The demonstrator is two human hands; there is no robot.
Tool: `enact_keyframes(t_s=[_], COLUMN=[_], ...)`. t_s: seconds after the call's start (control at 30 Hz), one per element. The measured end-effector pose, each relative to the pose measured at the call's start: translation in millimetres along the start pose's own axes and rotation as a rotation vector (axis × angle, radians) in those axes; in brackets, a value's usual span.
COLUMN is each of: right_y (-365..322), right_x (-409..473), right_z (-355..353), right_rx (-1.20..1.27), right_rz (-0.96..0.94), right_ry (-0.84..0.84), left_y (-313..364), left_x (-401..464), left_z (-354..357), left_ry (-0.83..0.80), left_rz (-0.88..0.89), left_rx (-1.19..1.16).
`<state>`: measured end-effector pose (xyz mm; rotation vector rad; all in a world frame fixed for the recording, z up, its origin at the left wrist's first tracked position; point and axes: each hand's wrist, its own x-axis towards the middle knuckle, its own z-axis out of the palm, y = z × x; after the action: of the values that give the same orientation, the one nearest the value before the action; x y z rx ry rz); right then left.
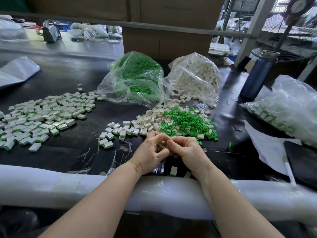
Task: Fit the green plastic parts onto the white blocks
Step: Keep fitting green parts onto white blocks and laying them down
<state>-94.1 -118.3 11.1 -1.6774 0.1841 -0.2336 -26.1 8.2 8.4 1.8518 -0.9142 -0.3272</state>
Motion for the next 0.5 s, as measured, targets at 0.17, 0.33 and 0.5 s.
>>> enact_keyframes(t_s=[0.17,0.33,0.5], right_y=[2.2,2.6,2.9], right_x=[0.6,1.1,0.0], right_z=[-0.4,-0.7,-0.3], right_rx=[0.041,0.077,0.082], right_rz=[-0.010,-0.014,-0.024], right_ry=[0.000,-0.006,0.002], left_y=[1.9,3.0,3.9], left_x=[0.1,-0.3,-0.6], left_z=[1.6,3.6,3.4], left_ry=[-0.004,-0.008,-0.011], left_rz=[0.005,-0.020,-0.011], left_rx=[0.037,0.075,0.094])
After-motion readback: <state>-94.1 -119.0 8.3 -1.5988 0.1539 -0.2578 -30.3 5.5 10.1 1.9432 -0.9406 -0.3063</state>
